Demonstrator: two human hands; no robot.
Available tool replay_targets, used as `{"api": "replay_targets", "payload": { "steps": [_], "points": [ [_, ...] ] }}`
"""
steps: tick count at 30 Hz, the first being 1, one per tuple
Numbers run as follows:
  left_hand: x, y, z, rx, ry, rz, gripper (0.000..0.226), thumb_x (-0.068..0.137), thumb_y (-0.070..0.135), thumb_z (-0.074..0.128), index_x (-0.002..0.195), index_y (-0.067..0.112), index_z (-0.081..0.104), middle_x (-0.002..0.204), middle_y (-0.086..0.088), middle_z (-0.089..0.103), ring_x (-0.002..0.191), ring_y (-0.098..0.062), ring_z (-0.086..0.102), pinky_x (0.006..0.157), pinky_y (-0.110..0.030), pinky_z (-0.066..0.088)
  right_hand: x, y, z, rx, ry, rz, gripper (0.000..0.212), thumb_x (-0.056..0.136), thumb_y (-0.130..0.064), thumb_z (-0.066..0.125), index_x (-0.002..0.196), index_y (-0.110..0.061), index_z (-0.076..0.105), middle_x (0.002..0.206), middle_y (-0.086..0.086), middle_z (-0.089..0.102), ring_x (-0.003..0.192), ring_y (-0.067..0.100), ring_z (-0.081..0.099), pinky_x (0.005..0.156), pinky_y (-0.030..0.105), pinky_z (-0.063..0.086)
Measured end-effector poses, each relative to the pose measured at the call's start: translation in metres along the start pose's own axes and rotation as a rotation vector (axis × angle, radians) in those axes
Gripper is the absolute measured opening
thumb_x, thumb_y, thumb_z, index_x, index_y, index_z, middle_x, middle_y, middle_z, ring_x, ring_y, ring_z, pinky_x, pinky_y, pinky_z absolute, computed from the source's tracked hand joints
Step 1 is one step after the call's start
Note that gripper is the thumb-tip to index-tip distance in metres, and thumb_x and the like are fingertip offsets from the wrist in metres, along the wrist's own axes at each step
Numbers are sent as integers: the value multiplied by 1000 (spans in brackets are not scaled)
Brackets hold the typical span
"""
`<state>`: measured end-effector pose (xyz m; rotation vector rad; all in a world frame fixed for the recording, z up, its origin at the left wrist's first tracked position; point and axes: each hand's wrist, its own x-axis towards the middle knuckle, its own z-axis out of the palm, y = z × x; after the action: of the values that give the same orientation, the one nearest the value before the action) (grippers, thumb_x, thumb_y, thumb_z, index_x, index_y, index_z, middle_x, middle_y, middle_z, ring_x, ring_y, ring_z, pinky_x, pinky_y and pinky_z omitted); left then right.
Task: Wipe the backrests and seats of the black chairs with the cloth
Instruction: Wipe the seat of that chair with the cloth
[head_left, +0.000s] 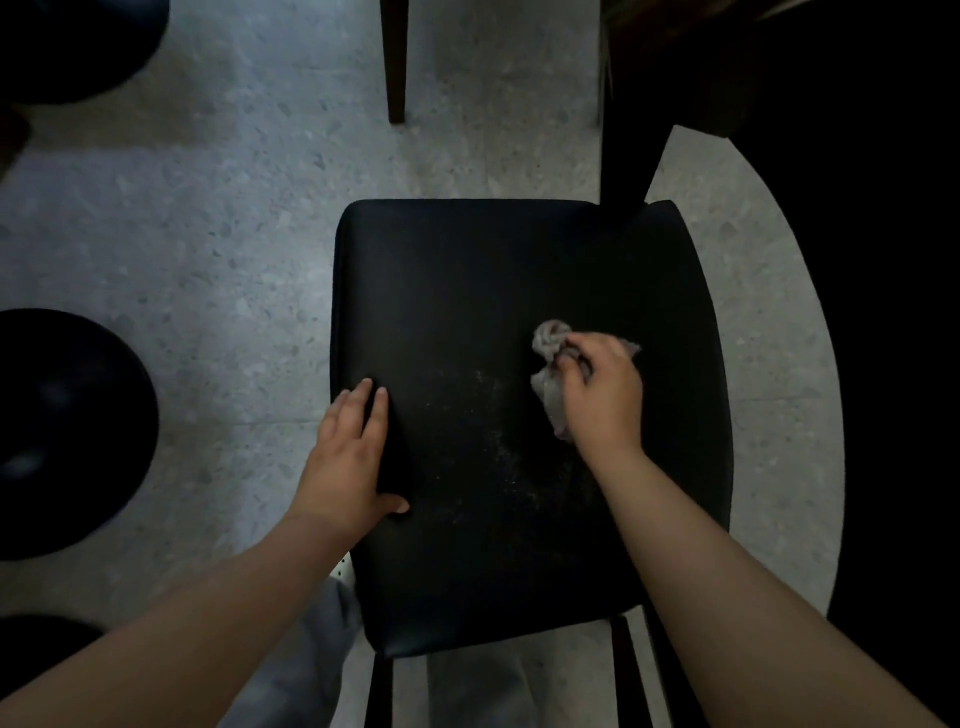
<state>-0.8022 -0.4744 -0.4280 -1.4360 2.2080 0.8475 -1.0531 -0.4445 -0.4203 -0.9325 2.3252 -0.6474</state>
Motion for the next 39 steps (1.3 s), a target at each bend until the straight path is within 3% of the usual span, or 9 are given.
{"api": "replay_targets", "payload": {
  "steps": [4, 10, 16, 22, 27, 31, 33, 35, 39],
  "points": [
    [1, 0, 1, 9, -1, -1, 128, 69, 45, 84, 156, 16, -6, 162, -3, -13, 149, -25, -9, 119, -31, 2, -17, -4, 38, -66, -43, -5, 26, 94, -15, 58, 120, -17, 64, 121, -2, 54, 110, 10, 53, 93, 17, 37],
    [1, -1, 1, 19, -9, 6, 127, 70, 47, 82, 155, 17, -7, 162, -3, -14, 149, -26, -10, 120, -32, 0, -77, 7, 40, 13, -293, -60, 25, 92, -12, 62, 115, -19, 67, 111, -12, 55, 103, 1, 54, 97, 20, 46],
    [2, -2, 1, 21, -4, 7, 127, 71, 47, 82, 156, 18, -8, 162, -2, -15, 149, -25, -9, 120, -32, 2, -21, -15, 21, 53, -50, -65, 31, 87, -21, 71, 117, -17, 66, 113, -6, 57, 104, 4, 54, 93, 18, 41],
    [1, -6, 4, 11, 20, 38, 126, 70, 47, 82, 156, 17, -6, 162, -2, -14, 149, -25, -8, 120, -33, 3, -27, -26, 59, -51, -53, -16, 24, 93, -18, 63, 117, -16, 66, 118, -2, 57, 108, 11, 55, 91, 19, 40],
    [0, -9, 4, -21, 21, 54, 127, 70, 48, 82, 156, 18, -7, 162, -1, -17, 149, -23, -10, 119, -30, 4, -84, -8, 61, -6, -341, -174, 19, 88, -11, 67, 107, -13, 72, 105, -7, 59, 97, 5, 56, 93, 23, 47],
    [-3, -13, 4, -80, 36, 75, 125, 71, 46, 82, 155, 17, -6, 162, 1, -16, 150, -21, -9, 119, -28, 3, -67, -10, 47, 53, -132, -165, 17, 85, -6, 68, 101, -10, 73, 103, 0, 63, 96, 10, 59, 92, 24, 48],
    [-6, -14, 3, -83, 68, 77, 121, 72, 45, 81, 156, 15, -1, 163, -3, -7, 150, -23, -1, 122, -35, 6, -38, -20, 43, 36, -21, -166, 18, 87, -8, 67, 104, -10, 72, 106, 1, 63, 99, 10, 58, 91, 19, 44],
    [-11, -19, 4, -105, 124, 35, 118, 71, 45, 82, 156, 14, 6, 163, -7, 5, 149, -25, 9, 122, -41, 11, -12, -33, 46, 11, 11, -131, 22, 91, -12, 64, 112, -14, 69, 113, -2, 60, 103, 7, 56, 91, 15, 40],
    [-21, -37, 8, -308, 144, -63, 107, 75, 34, 82, 156, 15, 15, 159, -4, 18, 145, -22, 22, 117, -30, 21, -21, -42, 78, -30, -16, -98, 22, 93, -10, 59, 113, -12, 67, 119, 3, 59, 110, 15, 55, 95, 22, 42]
  ]
}}
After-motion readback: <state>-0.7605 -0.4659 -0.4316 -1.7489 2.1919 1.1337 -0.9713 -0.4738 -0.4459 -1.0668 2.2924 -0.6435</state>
